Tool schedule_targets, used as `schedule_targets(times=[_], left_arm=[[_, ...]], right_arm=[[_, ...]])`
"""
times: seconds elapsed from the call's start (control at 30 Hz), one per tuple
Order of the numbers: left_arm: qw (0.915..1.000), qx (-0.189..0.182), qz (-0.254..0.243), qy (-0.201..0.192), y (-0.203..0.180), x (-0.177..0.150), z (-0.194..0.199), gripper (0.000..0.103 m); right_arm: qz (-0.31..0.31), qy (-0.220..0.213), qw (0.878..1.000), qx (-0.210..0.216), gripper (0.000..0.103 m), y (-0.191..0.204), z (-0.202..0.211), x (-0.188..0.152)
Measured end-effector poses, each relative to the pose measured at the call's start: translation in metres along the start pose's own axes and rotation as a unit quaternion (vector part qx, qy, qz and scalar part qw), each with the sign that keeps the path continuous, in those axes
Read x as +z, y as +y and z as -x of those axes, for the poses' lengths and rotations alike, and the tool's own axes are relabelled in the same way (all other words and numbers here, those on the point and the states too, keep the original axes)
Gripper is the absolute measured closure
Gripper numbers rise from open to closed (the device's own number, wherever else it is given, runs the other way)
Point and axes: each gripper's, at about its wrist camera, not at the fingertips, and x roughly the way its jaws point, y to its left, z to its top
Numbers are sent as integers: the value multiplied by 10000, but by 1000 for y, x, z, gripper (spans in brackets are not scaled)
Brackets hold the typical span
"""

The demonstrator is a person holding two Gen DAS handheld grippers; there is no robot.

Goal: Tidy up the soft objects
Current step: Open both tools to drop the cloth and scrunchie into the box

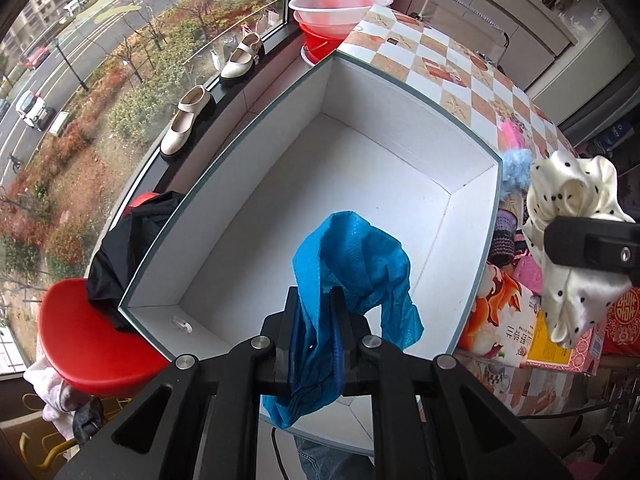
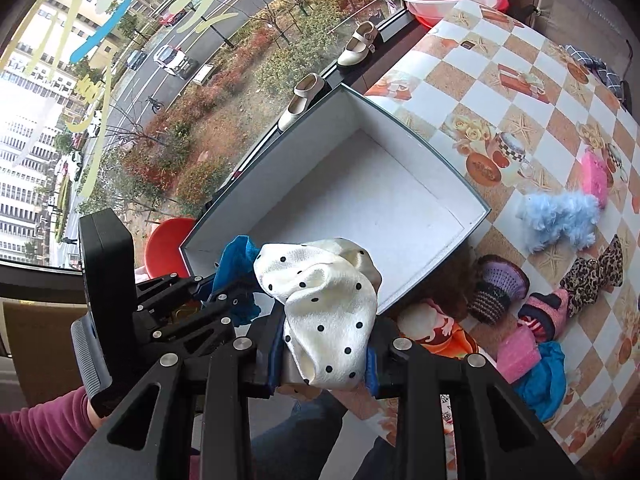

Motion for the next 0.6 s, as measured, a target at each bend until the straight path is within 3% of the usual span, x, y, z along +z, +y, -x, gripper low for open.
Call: schedule_targets(times=[0.1, 0.17, 0.23, 0.27, 0.3, 0.33, 0.43, 0.6], left_arm=[[9999, 129, 14, -30, -1, 2, -1, 79], [9996, 283, -6, -43, -3, 2, -1, 50], [9996, 236, -2, -126, -3, 1, 2, 29], [9996, 141, 16, -231, -3, 1, 5, 22], [9994, 76, 14, -339, -3, 0, 8, 20], [9991, 35, -10, -411, -4, -1, 11, 16], [9988, -254, -70, -417, -8, 2, 15, 0], [9936, -1102, -198, -120, -22, 7, 19, 0]], right_arm=[[17, -13, 10000, 12, 70, 3, -5, 9], [31, -53, 10000, -13, 70, 5, -7, 14], [-33, -80, 10000, 39, 65, 5, -9, 18], [-106, -95, 9998, 102, 55, 3, -10, 20], [-200, -109, 9996, 145, 21, 0, -9, 21], [-310, -121, 9994, 130, 0, -3, -9, 21], [-608, -199, 9978, 187, 0, -13, 2, 19], [-1223, -463, 9890, 692, 0, -34, 46, -1]])
